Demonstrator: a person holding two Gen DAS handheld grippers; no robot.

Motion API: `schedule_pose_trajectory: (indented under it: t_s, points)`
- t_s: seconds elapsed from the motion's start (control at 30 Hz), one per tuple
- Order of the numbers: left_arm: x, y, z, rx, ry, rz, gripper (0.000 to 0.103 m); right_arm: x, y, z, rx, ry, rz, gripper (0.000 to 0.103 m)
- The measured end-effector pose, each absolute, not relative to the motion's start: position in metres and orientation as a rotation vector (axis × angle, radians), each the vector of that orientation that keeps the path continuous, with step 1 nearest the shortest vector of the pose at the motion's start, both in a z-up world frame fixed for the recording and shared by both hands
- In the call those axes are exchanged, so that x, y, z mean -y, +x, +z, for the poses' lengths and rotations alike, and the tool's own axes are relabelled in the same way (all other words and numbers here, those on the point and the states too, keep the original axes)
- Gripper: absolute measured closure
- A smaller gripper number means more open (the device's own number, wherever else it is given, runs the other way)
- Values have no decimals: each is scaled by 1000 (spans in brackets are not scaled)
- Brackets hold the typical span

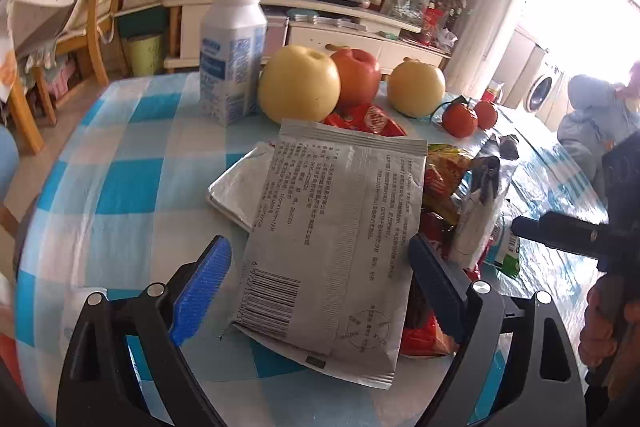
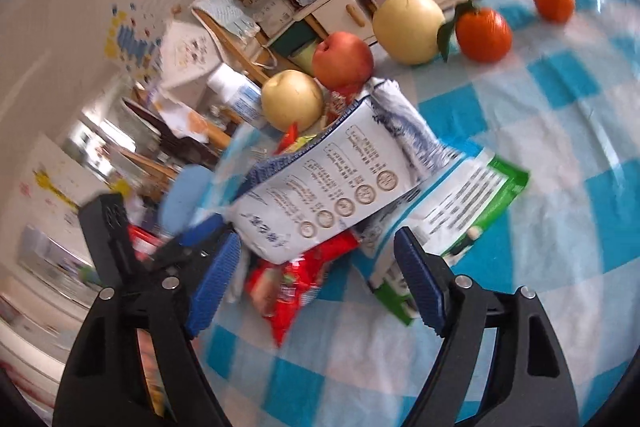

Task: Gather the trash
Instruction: 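Grasp the grey paper packet with the left tool while the right tool grasps the green-white bag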

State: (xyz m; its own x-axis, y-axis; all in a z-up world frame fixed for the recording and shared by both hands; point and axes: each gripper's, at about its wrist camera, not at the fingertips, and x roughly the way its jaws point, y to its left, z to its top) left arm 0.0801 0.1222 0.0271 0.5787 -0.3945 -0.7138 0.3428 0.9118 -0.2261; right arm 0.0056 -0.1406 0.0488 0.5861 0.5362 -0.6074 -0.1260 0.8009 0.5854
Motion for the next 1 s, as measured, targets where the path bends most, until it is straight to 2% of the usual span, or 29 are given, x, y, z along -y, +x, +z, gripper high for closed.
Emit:
schedule_pose_trajectory:
  t_s: [0.07,0.13,0.33,0.53,0.7,1.0]
  points:
    - [-124,83,23,-875,-91,-431,14,133,5,51,-867,404,366,21]
    - [-122,84,23,-875,-82,-431,13,127,4,52,-869,291,328,12]
    - [-120,85,17,-890,-79,-437,9,126,18,36,-928,142,311,7]
    - [-114,85,11,-916,-32,-428,9,117,25,25,-901,-63,286,6]
    - [-112,83,11,-913,-15,-405,10,119,37,17,-902,-96,290,4]
    - [-109,77,13,-898,16,-352,21,121,48,13,-910,-100,322,4]
